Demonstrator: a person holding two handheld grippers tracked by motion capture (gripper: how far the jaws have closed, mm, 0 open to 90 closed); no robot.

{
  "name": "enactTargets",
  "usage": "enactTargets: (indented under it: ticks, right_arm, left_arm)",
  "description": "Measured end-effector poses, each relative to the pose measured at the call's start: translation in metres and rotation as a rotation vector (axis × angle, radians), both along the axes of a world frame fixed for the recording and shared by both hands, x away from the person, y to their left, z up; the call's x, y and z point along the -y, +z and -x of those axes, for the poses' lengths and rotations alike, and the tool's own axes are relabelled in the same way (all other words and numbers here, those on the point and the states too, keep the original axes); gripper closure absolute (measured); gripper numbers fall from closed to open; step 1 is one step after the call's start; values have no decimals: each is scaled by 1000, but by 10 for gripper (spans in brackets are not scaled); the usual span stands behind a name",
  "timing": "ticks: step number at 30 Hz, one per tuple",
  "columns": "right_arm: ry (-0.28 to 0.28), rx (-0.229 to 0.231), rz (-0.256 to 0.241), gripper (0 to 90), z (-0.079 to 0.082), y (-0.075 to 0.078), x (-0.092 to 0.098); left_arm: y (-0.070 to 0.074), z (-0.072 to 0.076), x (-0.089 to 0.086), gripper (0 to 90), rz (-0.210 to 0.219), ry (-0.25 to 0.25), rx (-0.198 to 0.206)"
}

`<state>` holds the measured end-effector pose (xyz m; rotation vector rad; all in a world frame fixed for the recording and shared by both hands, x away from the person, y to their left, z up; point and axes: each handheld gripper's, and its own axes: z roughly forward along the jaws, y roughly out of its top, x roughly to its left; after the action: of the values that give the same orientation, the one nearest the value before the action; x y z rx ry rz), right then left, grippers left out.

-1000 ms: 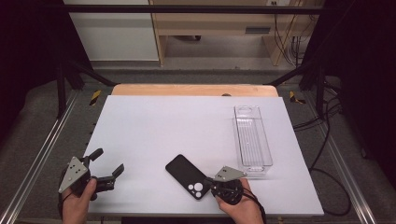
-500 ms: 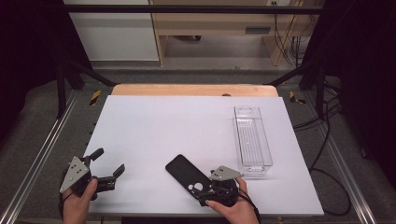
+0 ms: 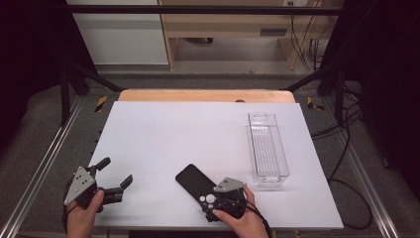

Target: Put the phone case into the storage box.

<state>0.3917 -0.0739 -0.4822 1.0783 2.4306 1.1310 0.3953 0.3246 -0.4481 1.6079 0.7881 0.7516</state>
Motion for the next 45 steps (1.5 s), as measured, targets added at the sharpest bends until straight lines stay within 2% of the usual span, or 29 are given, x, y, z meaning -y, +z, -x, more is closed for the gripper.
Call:
enactTargets:
  ticks: [5,13,20,45]
  right_arm:
    - [6,-14,33,65,-4,-3,-4]
    - [9,-13,45,66,-9,-5,-11]
    - [18,20,93,46,-7,-7,-19]
    - [39,12,105,137,-10,-4,-14]
  left_arm:
    - [0,0,1,22,-6,-4,0]
    - [0,0,4,21,-20,-9,0]
    - [0,0,6,21,-26,-16,1]
    - [-1,-1,15,21,-33,-45,-4]
